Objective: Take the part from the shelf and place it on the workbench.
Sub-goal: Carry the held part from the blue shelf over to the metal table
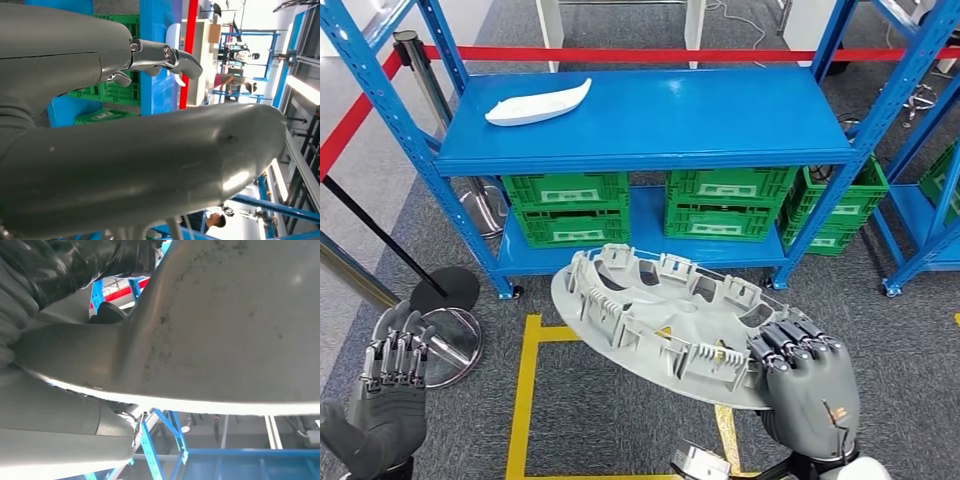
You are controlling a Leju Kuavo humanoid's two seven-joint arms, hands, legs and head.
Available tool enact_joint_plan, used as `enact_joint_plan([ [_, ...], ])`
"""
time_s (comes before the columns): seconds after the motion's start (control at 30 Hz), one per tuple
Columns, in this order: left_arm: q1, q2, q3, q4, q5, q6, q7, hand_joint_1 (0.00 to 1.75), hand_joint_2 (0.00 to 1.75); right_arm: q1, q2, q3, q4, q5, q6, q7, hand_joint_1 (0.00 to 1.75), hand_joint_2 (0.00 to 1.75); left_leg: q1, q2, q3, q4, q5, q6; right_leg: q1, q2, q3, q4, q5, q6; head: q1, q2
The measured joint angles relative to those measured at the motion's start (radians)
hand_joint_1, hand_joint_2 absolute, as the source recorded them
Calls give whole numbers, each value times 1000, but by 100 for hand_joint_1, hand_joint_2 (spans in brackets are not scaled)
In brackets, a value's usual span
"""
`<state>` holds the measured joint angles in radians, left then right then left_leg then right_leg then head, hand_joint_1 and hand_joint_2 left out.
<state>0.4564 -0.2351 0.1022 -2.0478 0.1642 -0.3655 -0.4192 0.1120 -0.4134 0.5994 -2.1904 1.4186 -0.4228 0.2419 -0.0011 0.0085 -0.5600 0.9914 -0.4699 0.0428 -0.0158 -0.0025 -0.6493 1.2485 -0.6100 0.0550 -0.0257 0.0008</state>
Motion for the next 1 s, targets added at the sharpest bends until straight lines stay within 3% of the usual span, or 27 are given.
enact_joint_plan([
  [0.07, 0, 2, 0, 0, 1, 0, 0, 0, 0, -3, -1, 0, 0, -6, 1, -4, 175, 175, -1, 0, -13, 15, 0, -6, -2, 0, 78, -132, 52, 3, 1, 0],
  [0.13, -2, 4, -1, 0, 2, 1, 1, 0, 0, -9, -1, 0, -2, -13, 8, -9, 175, 175, -6, -1, -27, 32, 2, -16, -2, 2, 123, -216, 70, -5, 1, 0],
  [0.23, -6, 5, -3, 0, 4, 6, 6, 0, 0, -16, -2, 2, -6, -18, 32, -10, 175, 175, -7, -2, -41, 41, 8, -32, -2, 3, 116, -220, 75, -25, 2, 0],
  [0.27, -6, 5, -4, 0, 3, 8, 6, 0, 0, -15, -2, 3, -6, -20, 36, -12, 175, 175, -6, -3, -46, 52, -3, -37, -3, 2, 113, -220, 79, -33, 2, 0],
  [0.33, -3, 6, -5, 0, 2, 6, 0, 0, 0, -12, -4, 2, -7, -32, 33, -19, 175, 175, -3, -4, -73, 125, -63, -48, -5, 2, 103, -222, 89, -47, 0, 0],
  [0.4, -2, 6, -5, 0, 2, 0, -4, 0, 0, -11, -5, 1, -7, -50, 29, -29, 175, 175, 0, -4, -116, 252, -137, -54, -4, 8, 89, -221, 98, -52, -1, 0],
  [0.43, -3, 7, -5, 1, 3, -2, -3, 0, 0, -14, -5, 2, -7, -57, 31, -31, 175, 175, 1, -4, -128, 299, -155, -54, -3, 13, 82, -220, 103, -53, -1, 0],
  [0.47, -4, 7, -6, 1, 5, -2, 1, 0, 0, -17, -5, 3, -8, -62, 37, -31, 175, 175, 1, -4, -125, 311, -154, -52, -2, 20, 76, -220, 108, -53, -1, 0],
  [0.53, -6, 7, -7, 1, 7, 2, 8, 0, 0, -22, -5, 5, -11, -66, 52, -27, 175, 175, 0, -16, -64, 220, -102, -40, 0, 38, 69, -220, 116, -51, -1, 0],
  [0.6, -5, 9, -9, 1, 6, 3, 7, 0, 0, -22, -6, 6, -14, -66, 55, -28, 175, 175, 0, -68, 8, 86, -53, -20, -1, 55, 63, -220, 124, -46, 1, 0],
  [0.67, 1, 10, -8, 1, 3, -2, -1, 0, 0, -20, -7, 6, -16, -67, 45, -33, 175, 175, -3, -102, 32, 32, -42, -9, -9, 74, 51, -221, 134, -33, 1, 0],
  [0.73, -1, 10, -8, 0, 3, -6, -3, 0, 0, -21, -7, 6, -17, -70, 43, -32, 175, 175, -4, -82, 34, 14, -37, -9, -15, 93, 39, -223, 143, -18, -1, 0],
  [0.77, -3, 10, -9, 0, 2, -7, -1, 0, 0, -22, -8, 6, -19, -71, 46, -30, 175, 175, -2, -68, 37, 1, -33, -7, -13, 87, 31, -219, 140, -12, 0, 0],
  [0.83, -4, 10, -10, 0, 0, -8, -5, 0, 0, -19, -10, 5, -21, -70, 50, -32, 175, 175, 3, -37, 40, -18, -24, -3, -8, 49, 0, -163, 101, -4, 6, 0],
  [0.87, 0, 10, -9, 1, -2, -10, -10, 0, 0, -13, -12, 4, -21, -70, 46, -37, 175, 175, 2, -23, 39, -19, -23, -1, -6, 26, -25, -106, 67, 0, 8, 0],
  [0.93, 7, 10, -8, 2, -10, -15, -20, 0, 0, -2, -16, 2, -19, -73, 37, -46, 175, 175, 1, 5, 34, -16, -22, 0, -7, 10, -71, 12, 14, 7, 10, 0],
  [0.97, 8, 10, -8, 3, -14, -17, -22, 0, 0, 3, -18, 1, -18, -75, 33, -50, 175, 175, 1, 19, 31, -14, -22, 0, -7, 7, -75, 35, 10, 10, 10, 0],
  [1.0, 8, 10, -8, 4, -18, -19, -24, 0, 0, 6, -19, 0, -17, -76, 33, -51, 175, 175, 1, 32, 30, -11, -23, -1, -7, 3, -59, 18, 24, 11, 11, 0],
])
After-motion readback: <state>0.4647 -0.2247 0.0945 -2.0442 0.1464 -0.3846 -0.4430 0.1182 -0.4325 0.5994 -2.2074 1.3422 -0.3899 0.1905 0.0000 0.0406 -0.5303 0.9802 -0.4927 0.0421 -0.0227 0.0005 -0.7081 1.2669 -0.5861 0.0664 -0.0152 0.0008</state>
